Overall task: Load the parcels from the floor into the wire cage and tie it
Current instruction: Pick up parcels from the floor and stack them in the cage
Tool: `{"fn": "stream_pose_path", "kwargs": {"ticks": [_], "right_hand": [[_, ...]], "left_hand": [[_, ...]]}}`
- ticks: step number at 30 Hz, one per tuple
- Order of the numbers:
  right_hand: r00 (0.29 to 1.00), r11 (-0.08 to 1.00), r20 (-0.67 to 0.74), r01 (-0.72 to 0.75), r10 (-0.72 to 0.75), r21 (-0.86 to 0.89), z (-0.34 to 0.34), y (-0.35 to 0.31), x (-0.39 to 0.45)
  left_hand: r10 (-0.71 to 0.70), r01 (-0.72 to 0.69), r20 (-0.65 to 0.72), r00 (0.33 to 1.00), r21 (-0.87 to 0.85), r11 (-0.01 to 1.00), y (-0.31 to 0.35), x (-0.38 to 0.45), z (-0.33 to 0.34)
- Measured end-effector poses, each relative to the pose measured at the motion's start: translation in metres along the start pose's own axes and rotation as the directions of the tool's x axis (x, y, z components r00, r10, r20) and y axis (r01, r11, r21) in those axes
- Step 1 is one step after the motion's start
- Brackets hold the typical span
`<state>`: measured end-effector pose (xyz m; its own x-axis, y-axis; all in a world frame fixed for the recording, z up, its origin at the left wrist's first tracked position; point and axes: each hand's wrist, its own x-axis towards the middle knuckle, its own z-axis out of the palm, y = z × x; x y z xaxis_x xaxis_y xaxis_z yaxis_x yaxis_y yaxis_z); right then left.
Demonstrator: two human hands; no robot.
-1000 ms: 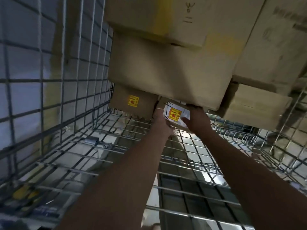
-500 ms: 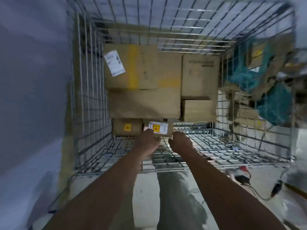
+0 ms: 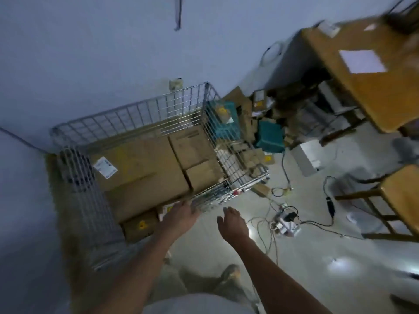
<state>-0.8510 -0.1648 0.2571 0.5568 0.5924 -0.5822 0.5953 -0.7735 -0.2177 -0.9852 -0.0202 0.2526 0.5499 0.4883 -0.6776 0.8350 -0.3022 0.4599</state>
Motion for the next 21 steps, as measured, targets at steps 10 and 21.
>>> {"fn": "stream_pose_path", "kwargs": {"ticks": [10,21], "right_hand": [[0.985,0.963,-0.071,-0.136,0.156,0.232,-0.041,0.224,-0.089],[0.964,0.911,0.047,-0.264,0.263,0.318,-0.055,0.395,-0.116]], "left_hand": [[0.166,-0.192,0.097,0.981,0.528,0.827,0.193,-0.037,0.099],[0.278,-0.409,0.307,0.91,0.769,0.491,0.356,-0.063,0.227]]}}
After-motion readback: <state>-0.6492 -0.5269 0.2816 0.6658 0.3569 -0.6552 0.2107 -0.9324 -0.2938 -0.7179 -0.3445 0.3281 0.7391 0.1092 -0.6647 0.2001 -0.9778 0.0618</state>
